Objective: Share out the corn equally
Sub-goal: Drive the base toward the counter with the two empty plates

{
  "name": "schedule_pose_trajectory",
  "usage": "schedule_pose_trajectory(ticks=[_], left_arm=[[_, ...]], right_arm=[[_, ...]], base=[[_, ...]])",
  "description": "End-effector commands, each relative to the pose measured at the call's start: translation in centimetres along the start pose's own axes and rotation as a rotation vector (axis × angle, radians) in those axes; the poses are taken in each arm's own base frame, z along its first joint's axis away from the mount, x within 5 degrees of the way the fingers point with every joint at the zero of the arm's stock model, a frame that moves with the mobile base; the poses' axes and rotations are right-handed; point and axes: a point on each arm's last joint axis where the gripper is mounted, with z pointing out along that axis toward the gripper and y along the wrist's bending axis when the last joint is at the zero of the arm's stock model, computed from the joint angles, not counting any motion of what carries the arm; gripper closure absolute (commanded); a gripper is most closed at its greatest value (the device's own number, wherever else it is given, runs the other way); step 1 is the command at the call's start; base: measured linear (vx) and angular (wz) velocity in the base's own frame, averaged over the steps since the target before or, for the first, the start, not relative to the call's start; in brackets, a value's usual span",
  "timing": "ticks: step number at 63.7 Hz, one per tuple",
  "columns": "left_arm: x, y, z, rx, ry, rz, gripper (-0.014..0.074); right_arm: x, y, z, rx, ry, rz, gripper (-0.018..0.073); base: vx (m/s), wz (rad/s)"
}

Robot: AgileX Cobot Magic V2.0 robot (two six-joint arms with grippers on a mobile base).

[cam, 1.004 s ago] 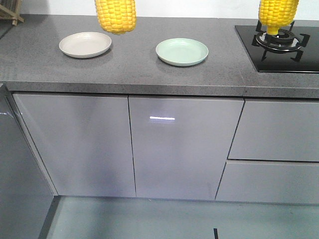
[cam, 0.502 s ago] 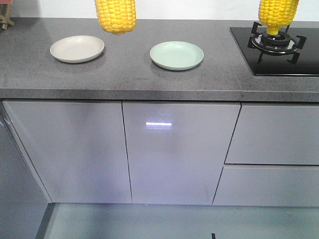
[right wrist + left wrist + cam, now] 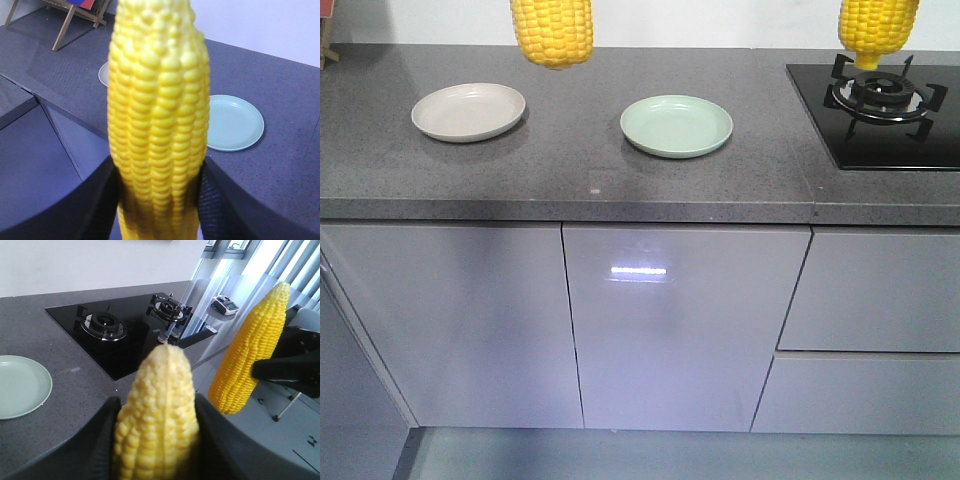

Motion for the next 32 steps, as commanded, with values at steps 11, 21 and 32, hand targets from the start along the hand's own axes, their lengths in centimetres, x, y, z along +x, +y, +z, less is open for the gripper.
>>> schedule_pose_trajectory(ticks=[11,21,32], left_arm=[[-0.85,-2.07,-2.11,0.045,-0.081,0.026,0.0603],[-0.85,-2.07,-2.11,0.045,-0.081,0.026,0.0603],[-0.85,-2.07,-2.11,0.045,-0.081,0.026,0.0603]], right_arm=[[-1.42,0.99,-1.77,0.015,-0.112,-0.025,0.0566],[-1.42,0.99,-1.77,0.015,-0.112,-0.025,0.0566],[-1.42,0.99,-1.77,0.015,-0.112,-0.025,0.0566]], base=[[0.13,0.01],[0.13,0.00],[0.13,-0.02]])
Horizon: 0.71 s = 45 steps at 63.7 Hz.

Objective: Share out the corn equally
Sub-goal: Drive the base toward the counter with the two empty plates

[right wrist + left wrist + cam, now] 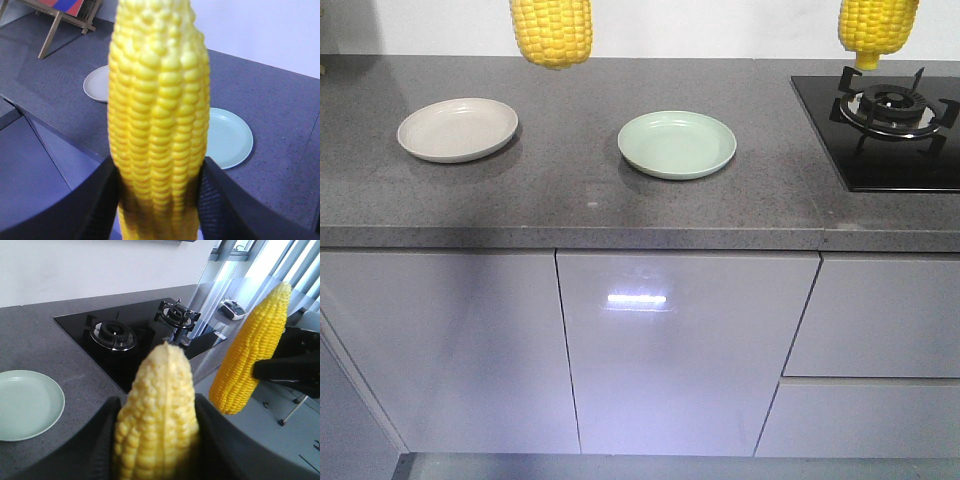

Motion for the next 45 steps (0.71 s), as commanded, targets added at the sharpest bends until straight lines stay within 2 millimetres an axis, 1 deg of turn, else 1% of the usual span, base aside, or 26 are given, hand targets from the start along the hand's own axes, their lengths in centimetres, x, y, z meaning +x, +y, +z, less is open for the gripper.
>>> schedule_pose_trajectory(ticks=[1,45], left_arm=[[-0.85,-2.07,-2.11,0.045,-0.081,0.026,0.0603],[-0.85,-2.07,-2.11,0.045,-0.081,0.026,0.0603]], right_arm=[[-1.42,0.99,-1.77,0.015,-0.112,-0.025,0.0566],[-1.42,0.99,-1.77,0.015,-0.112,-0.025,0.0566]], base=[[0.13,-0.04],[0.11,-0.06]])
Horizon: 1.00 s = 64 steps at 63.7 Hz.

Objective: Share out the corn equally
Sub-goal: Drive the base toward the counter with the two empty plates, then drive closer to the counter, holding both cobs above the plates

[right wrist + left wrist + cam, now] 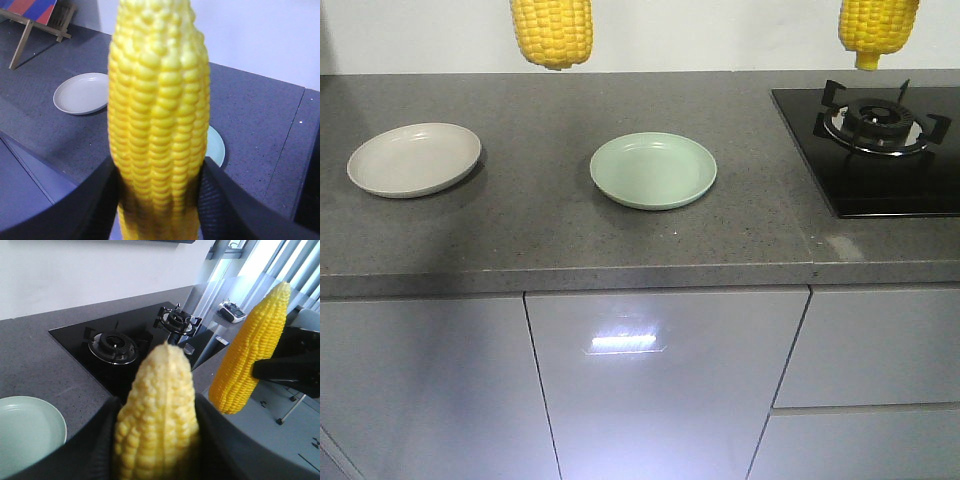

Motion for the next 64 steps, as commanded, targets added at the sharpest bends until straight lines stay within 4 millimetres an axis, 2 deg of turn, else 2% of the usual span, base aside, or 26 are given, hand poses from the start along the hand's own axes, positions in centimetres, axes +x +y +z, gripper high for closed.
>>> schedule_pose_trajectory(ticks=[1,64], left_arm=[[-0.86,-2.07,-2.11,0.045,-0.082,0.026,0.0603],[-0.86,-2.07,-2.11,0.045,-0.082,0.026,0.0603]], right_arm=[[-1.42,0.99,-1.77,0.015,-0.112,-0.025,0.0566],[-1.42,0.99,-1.77,0.015,-0.112,-0.025,0.0566]], base=[[0.10,-0.03],[0.09,0.02]])
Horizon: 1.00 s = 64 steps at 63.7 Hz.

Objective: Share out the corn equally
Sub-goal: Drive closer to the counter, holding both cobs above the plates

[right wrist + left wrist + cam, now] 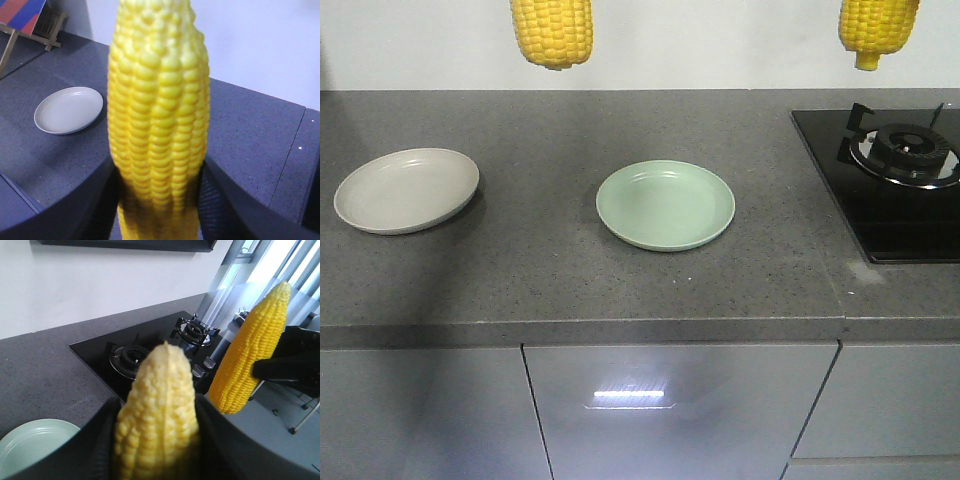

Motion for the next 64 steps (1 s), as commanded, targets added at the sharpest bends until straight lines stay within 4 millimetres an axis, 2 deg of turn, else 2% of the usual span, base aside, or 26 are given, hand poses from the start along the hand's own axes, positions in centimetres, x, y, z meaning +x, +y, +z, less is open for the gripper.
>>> schedule_pose_trajectory(ticks=[1,64], left_arm=[[-0.86,-2.07,-2.11,0.045,-0.082,0.026,0.0603],[-0.86,-2.07,-2.11,0.045,-0.082,0.026,0.0603]], right_arm=[[-1.42,0.99,-1.77,0.015,-0.112,-0.025,0.0566],[-1.42,0.99,-1.77,0.015,-0.112,-0.025,0.0566]], base=[[0.08,0.03],[0.06,0.03]])
